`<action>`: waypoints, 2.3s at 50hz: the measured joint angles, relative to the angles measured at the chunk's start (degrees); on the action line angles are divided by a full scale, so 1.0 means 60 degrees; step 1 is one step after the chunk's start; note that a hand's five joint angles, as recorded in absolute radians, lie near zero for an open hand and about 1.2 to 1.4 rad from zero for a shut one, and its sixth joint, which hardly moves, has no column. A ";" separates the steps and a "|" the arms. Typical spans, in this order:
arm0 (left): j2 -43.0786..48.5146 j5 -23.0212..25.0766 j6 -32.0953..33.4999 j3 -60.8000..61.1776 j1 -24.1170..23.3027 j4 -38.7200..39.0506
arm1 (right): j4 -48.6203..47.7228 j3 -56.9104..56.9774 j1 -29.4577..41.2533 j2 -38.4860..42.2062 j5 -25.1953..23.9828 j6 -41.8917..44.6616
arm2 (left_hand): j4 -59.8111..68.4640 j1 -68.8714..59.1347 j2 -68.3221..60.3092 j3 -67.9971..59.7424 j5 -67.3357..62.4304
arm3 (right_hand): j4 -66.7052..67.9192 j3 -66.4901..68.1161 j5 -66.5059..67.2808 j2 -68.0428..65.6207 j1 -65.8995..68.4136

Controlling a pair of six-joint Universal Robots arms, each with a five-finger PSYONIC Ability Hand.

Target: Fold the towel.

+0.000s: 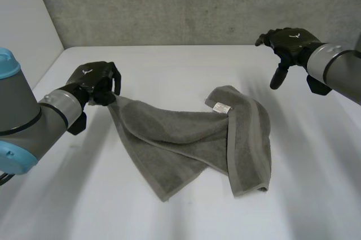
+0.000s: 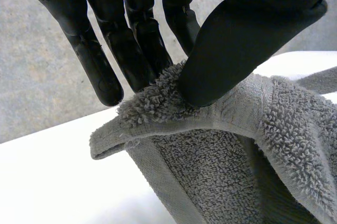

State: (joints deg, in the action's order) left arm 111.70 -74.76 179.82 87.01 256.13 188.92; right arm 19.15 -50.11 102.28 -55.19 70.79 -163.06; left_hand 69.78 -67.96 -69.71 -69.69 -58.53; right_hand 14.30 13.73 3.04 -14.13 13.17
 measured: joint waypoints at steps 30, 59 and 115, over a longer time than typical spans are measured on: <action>-0.0015 -0.0002 -0.0028 0.0183 -0.0026 0.0022 | -0.0848 -0.8902 0.0270 -0.2710 -0.2699 0.9788 | 0.0002 0.0000 0.0000 0.0000 0.0000 | 0.0001 0.0021 0.0028 0.0000 0.0042; -0.0041 0.0008 -0.0014 0.0439 -0.0047 0.0228 | -0.3701 -0.9186 0.0784 -0.2215 -0.1657 0.9601 | 0.0005 0.0000 0.0000 0.0000 0.0000 | 0.7173 0.7219 0.7350 -0.7122 0.7400; -0.0339 -0.0026 -0.0007 0.0650 -0.0022 0.0212 | -0.3096 -1.0554 -0.1703 -0.5001 -0.2358 0.5066 | 0.0006 0.0000 0.0000 0.0000 0.0000 | 0.3065 0.3162 0.3338 -0.2997 0.3284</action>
State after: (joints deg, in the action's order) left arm 109.67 -74.92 179.78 90.91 256.00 190.19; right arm 0.57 -113.44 92.07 -85.20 56.64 -132.66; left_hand 69.82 -67.96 -69.71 -69.69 -58.53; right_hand 32.69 32.71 23.07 -32.11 32.87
